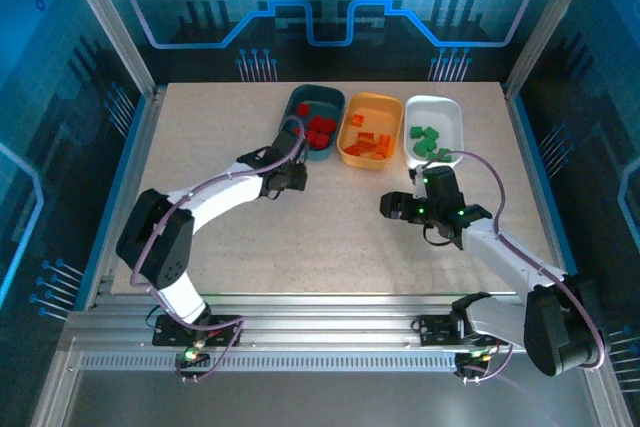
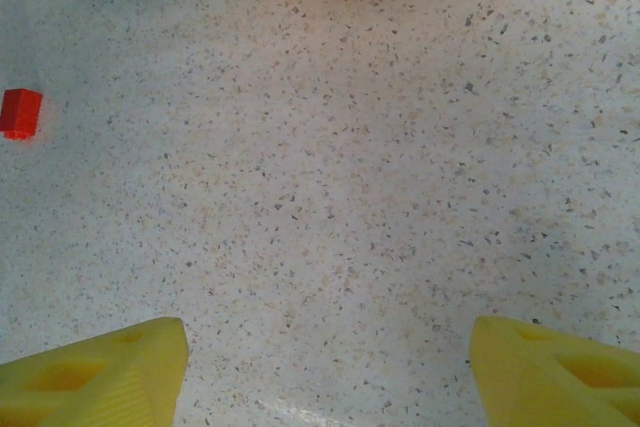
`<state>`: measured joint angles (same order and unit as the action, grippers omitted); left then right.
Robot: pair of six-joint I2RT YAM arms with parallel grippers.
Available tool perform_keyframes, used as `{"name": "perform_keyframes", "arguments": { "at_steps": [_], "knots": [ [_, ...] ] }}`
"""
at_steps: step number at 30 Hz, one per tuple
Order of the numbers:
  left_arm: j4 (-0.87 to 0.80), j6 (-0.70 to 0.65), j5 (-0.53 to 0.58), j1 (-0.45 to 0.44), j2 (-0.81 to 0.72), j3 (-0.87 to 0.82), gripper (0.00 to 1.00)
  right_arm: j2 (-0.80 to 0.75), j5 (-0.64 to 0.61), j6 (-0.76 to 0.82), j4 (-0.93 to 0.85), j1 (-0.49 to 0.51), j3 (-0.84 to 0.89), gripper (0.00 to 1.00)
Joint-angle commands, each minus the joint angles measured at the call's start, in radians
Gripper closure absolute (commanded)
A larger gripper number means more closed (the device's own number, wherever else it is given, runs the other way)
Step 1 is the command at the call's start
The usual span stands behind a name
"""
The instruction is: Sort the legos into containers by color
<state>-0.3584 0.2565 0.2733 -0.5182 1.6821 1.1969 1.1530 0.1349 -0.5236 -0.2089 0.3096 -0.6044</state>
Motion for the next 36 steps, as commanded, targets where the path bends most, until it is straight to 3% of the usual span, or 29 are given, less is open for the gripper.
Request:
{"name": "perform_keyframes", "arguments": {
  "at_steps": [1,5,9,12,14,16,18,23,27,30,36],
  "knots": [
    [-0.008,-0.009,0.001,0.021,0.080,0.157,0.73,0.013,0.000,-0.016,0.009,0.018,-0.013,0.24],
    [-0.074,-0.014,-0.036,0.046,0.283,0.405,0.78,0.003,-0.015,-0.016,-0.006,0.015,-0.021,0.24],
    [-0.109,-0.003,-0.036,0.068,0.428,0.605,0.74,-0.012,-0.015,-0.010,-0.034,0.009,-0.039,0.24],
    [-0.186,-0.003,-0.045,0.090,0.522,0.751,0.58,-0.023,-0.017,0.015,-0.074,0.005,-0.066,0.24],
    [-0.226,-0.019,-0.034,0.099,0.551,0.820,0.34,-0.028,-0.020,0.036,-0.110,0.003,-0.088,0.24],
    [-0.237,-0.026,-0.030,0.107,0.529,0.837,0.18,-0.042,-0.027,0.043,-0.124,0.002,-0.091,0.24],
    [-0.212,-0.026,-0.023,0.111,0.469,0.791,0.07,-0.055,-0.025,0.036,-0.121,0.002,-0.084,0.24],
    [-0.159,0.030,0.023,0.126,0.248,0.518,0.02,-0.055,-0.005,0.015,-0.087,0.016,-0.060,0.24],
    [-0.134,0.208,0.005,0.184,0.090,0.164,0.02,-0.024,-0.009,0.007,-0.057,0.042,-0.051,0.24],
    [-0.087,0.269,0.000,0.218,0.027,-0.047,0.03,0.017,0.000,0.001,-0.026,0.064,-0.052,0.24],
    [-0.058,0.256,-0.028,0.236,0.079,-0.147,0.08,0.120,0.003,0.013,-0.004,0.116,-0.107,0.24]
  ]
}}
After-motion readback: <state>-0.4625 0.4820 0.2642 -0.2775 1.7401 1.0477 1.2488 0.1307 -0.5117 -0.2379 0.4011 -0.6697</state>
